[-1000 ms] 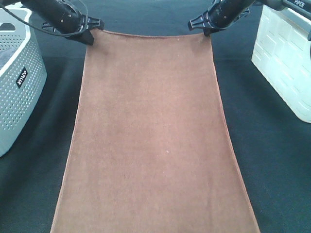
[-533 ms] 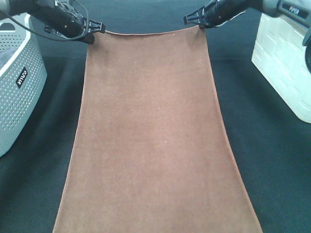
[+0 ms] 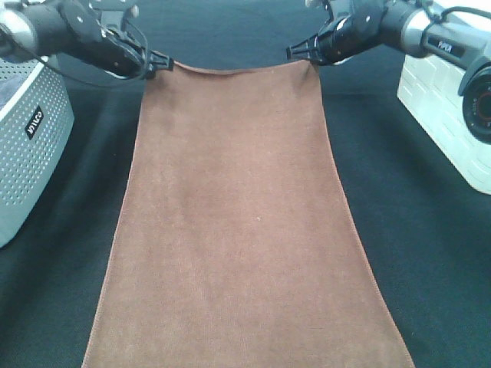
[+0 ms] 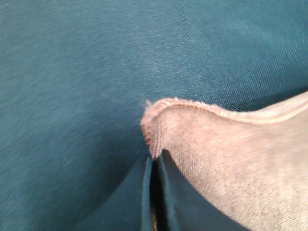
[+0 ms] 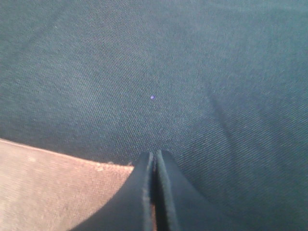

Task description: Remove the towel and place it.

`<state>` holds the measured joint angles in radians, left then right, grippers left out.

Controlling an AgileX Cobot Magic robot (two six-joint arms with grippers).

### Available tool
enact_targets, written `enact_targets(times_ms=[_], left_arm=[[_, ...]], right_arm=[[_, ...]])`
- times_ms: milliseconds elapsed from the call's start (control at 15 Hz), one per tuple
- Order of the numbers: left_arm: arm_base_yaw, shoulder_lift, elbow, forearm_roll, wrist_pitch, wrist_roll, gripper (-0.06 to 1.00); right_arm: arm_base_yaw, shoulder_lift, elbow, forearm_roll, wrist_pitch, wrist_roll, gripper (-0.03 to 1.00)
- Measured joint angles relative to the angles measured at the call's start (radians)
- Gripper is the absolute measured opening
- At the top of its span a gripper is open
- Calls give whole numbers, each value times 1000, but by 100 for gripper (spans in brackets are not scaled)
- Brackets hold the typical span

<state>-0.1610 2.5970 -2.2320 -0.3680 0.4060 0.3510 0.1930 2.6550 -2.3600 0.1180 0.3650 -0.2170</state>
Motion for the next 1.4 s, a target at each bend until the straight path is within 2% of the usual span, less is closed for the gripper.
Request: enact_targets(times_ms=[667, 1400], left_arm=[[-16, 66, 0, -11, -159, 14, 0], [-20, 99, 0, -34, -223, 14, 0]], right_arm=[[-22, 49, 0, 29, -85, 1, 0], [-38, 68, 0, 73, -106, 0, 0]])
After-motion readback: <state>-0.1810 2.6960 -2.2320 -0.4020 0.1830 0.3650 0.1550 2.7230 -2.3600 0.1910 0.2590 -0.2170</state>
